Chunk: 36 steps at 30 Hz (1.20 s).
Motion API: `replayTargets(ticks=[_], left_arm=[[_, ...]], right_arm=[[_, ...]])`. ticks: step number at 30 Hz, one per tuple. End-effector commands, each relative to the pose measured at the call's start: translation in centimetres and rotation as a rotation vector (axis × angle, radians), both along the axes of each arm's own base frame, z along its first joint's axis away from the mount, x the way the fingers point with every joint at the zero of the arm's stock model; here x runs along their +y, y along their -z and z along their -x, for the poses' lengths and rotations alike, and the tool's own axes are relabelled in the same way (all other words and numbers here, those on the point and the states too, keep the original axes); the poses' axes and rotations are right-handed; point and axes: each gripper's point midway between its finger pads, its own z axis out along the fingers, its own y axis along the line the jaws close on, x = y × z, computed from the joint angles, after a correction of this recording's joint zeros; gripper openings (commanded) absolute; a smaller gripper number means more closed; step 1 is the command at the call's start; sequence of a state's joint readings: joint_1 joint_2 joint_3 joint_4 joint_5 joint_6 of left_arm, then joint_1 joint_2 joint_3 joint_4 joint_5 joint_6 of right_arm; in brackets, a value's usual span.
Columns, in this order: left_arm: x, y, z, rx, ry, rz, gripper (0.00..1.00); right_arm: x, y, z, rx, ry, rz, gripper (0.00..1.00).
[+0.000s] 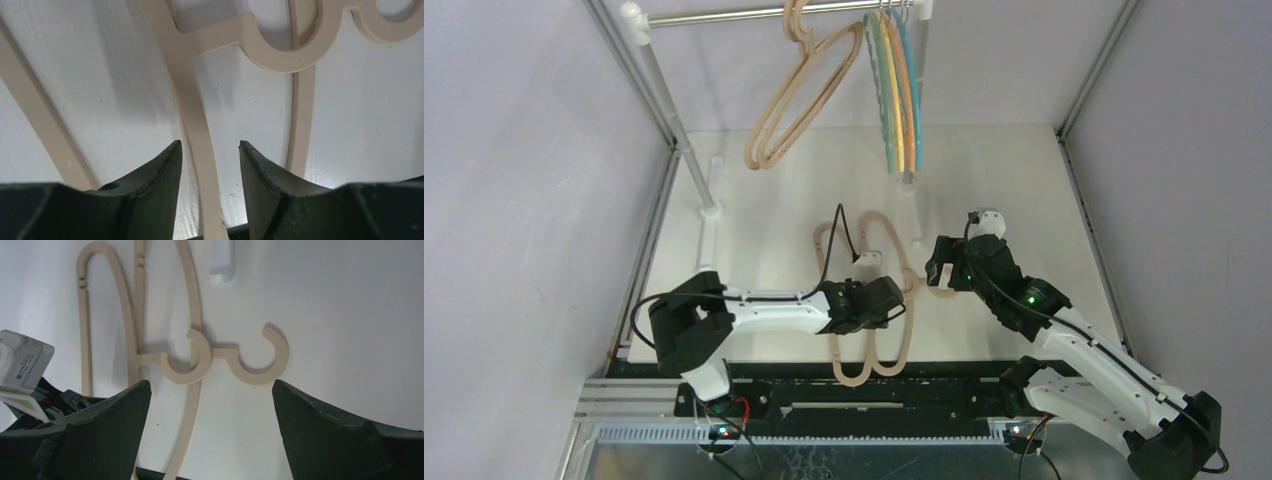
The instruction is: Organize the hangers
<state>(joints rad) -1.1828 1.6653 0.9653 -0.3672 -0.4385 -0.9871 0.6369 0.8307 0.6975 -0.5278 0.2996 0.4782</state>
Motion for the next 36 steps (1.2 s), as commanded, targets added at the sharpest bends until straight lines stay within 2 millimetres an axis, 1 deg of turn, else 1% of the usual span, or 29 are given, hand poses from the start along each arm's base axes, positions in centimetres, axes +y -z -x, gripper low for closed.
replayTargets(ticks=[1,5,9,14,16,19,22,26,27,28,31,36], left_arm=[[0.0,-0.1,0.2,-0.005,-0.024,0.019,0.50],[0.2,0.8,0.6,0.005,-0.027,-0.001,0.46],[0.6,1.8,0.9,0.017,-0.036,-0.022,0.46],[1.3,2.3,1.0,0.017,-0.050,-0.047,0.47],[1.6,2.7,1.1,0.021,-0.055,-0.059,0.46],[1.7,2.8,1.1,0.025,-0.056,-0.063,0.38],[1.8,2.5,1.0,0.014,-0.055,-0.067,0.25],[2.1,2.3,0.8,0.003,-0.056,-0.079,0.14],[2.1,2.1,0.8,-0.001,-0.056,-0.079,0.09],[2.2,1.8,0.7,-0.006,-0.055,-0.077,0.02],[2.5,-0.1,0.4,-0.035,-0.054,-0.065,0.00],[4.1,-5.4,0.1,-0.109,-0.064,-0.013,0.00]], right_arm=[[-0.2,-0.3,-0.2,-0.020,0.022,-0.029,1.00],[-0.3,-0.1,-0.1,-0.017,0.024,-0.030,1.00],[-0.4,0.1,0.0,-0.016,0.024,-0.031,1.00],[-0.6,0.2,0.2,-0.016,0.026,-0.030,1.00],[-0.7,0.3,0.2,-0.015,0.028,-0.033,1.00],[-0.7,0.4,0.3,-0.013,0.027,-0.035,1.00],[-0.7,0.3,0.3,-0.015,0.027,-0.037,1.00],[-0.7,0.1,0.4,-0.022,0.024,-0.044,1.00],[-0.7,0.1,0.4,-0.023,0.023,-0.044,1.00],[-0.7,0.1,0.4,-0.022,0.023,-0.043,1.00],[-0.6,0.0,0.4,-0.023,0.021,-0.044,1.00],[-0.8,0.0,0.3,-0.028,0.024,-0.037,1.00]])
